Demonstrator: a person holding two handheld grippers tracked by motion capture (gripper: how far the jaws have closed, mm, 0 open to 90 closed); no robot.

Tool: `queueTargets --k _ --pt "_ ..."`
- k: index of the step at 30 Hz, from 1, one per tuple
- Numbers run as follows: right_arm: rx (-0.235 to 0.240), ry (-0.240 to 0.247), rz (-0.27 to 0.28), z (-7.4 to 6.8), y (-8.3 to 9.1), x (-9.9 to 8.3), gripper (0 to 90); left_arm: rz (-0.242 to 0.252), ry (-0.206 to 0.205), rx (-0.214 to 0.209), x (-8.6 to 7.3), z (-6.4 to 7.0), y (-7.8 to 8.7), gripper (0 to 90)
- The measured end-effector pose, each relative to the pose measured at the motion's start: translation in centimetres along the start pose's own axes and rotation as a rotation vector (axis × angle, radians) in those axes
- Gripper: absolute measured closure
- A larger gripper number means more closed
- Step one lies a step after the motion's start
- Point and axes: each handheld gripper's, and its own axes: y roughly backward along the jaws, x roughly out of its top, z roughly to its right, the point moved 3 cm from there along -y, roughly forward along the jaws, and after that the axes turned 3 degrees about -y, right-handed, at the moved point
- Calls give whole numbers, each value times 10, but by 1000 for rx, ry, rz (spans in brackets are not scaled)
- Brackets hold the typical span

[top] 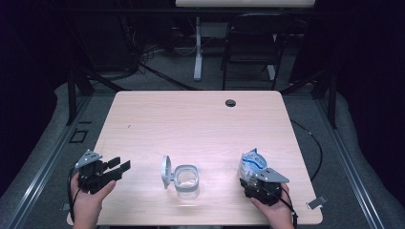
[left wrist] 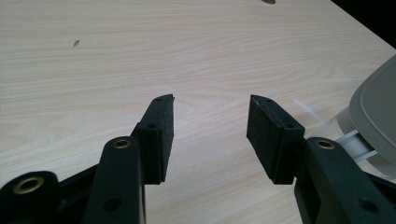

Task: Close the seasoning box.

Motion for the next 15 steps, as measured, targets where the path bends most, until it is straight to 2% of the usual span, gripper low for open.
queueTargets --k 4,15 --pt "-13 -2 -2 0 -1 0 395 1 3 -2 0 0 0 518" --pt "-7 -10 -8 0 -2 0 397 -1 5 1 -1 -2 0 518"
